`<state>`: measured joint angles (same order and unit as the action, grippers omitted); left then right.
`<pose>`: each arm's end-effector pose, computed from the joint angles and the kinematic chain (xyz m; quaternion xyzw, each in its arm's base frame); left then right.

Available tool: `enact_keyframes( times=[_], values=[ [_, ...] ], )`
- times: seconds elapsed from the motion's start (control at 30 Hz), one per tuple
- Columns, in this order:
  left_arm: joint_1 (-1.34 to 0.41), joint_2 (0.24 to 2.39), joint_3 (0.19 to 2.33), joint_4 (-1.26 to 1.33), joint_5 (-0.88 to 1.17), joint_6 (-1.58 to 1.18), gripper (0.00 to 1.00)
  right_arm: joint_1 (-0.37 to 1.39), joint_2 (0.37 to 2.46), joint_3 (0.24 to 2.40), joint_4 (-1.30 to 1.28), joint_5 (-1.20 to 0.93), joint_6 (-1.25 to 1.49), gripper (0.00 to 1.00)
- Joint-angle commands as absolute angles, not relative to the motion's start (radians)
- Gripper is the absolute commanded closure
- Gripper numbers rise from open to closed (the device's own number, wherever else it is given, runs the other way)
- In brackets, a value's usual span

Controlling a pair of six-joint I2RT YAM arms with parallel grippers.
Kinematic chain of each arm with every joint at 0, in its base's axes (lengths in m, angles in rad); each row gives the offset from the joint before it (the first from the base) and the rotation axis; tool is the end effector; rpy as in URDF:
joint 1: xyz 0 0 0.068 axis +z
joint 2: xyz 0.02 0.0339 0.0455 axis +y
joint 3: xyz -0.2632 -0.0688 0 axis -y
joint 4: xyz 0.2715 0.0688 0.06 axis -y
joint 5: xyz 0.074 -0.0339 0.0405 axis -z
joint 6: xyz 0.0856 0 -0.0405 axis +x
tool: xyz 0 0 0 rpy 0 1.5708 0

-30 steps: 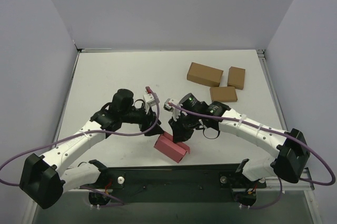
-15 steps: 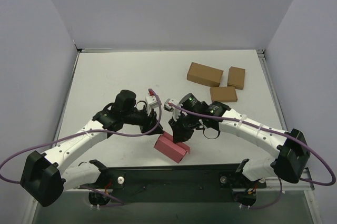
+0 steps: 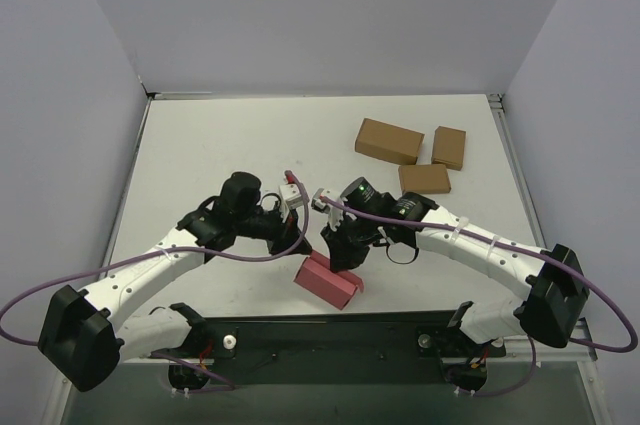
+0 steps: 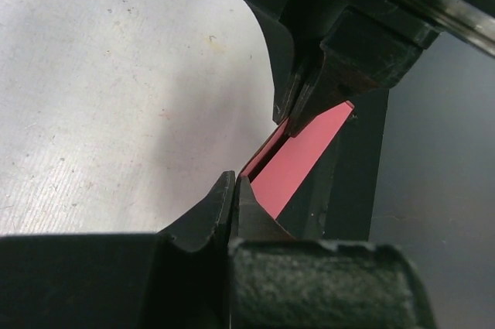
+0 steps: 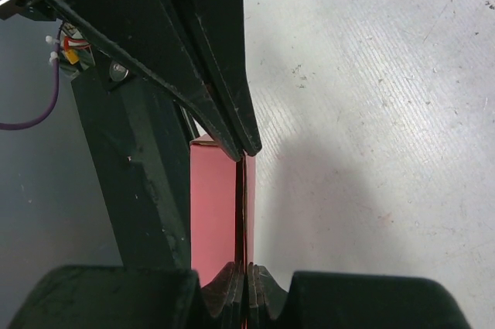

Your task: Fold the paper box

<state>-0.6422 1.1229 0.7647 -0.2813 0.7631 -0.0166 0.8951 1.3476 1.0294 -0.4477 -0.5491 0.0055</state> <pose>0.1971 -0.2213 0.2307 0.4143 0.7376 -0.4496 0.2867 0.1805 0.2966 0.2403 -0.4769 0.7538 0.3887 0.2308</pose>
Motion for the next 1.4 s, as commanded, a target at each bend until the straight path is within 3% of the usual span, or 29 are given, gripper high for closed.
enact_keyframes(
  times=[0.0,0.03,0.07,0.13,0.17,0.27,0.37,0.53,0.8,1.37],
  values=[
    [-0.661,1.121,0.787,-0.264,0.801,-0.006,1.0,0.867,1.316,1.039,-0.446,-0.538,0.0,1.0],
    [-0.664,1.12,0.785,-0.264,0.796,-0.006,1.0,0.856,1.315,1.037,-0.439,-0.546,0.0,0.99],
    [-0.666,1.118,0.785,-0.265,0.795,-0.006,1.0,0.844,1.312,1.035,-0.434,-0.543,0.024,0.89],
    [-0.669,1.106,0.778,-0.262,0.796,0.02,1.0,0.8,1.301,1.026,-0.419,-0.554,0.058,0.78],
    [-0.669,1.101,0.776,-0.259,0.796,0.02,1.0,0.784,1.293,1.02,-0.411,-0.548,0.072,0.63],
    [-0.669,1.083,0.767,-0.249,0.793,0.018,1.0,0.713,1.217,0.979,-0.377,-0.552,0.133,0.44],
    [-0.669,1.068,0.759,-0.241,0.792,0.012,1.0,0.664,1.136,0.939,-0.357,-0.508,0.172,0.36],
    [-0.666,1.063,0.759,-0.241,0.785,0.015,1.0,0.652,1.049,0.885,-0.365,-0.442,0.192,0.37],
    [-0.666,1.043,0.756,-0.238,0.778,0.02,1.0,0.661,0.989,0.868,-0.454,-0.403,0.225,0.51],
    [-0.666,1.032,0.752,-0.235,0.769,0.025,1.0,0.808,1.066,0.851,-0.523,-0.256,0.242,0.62]
  ],
)
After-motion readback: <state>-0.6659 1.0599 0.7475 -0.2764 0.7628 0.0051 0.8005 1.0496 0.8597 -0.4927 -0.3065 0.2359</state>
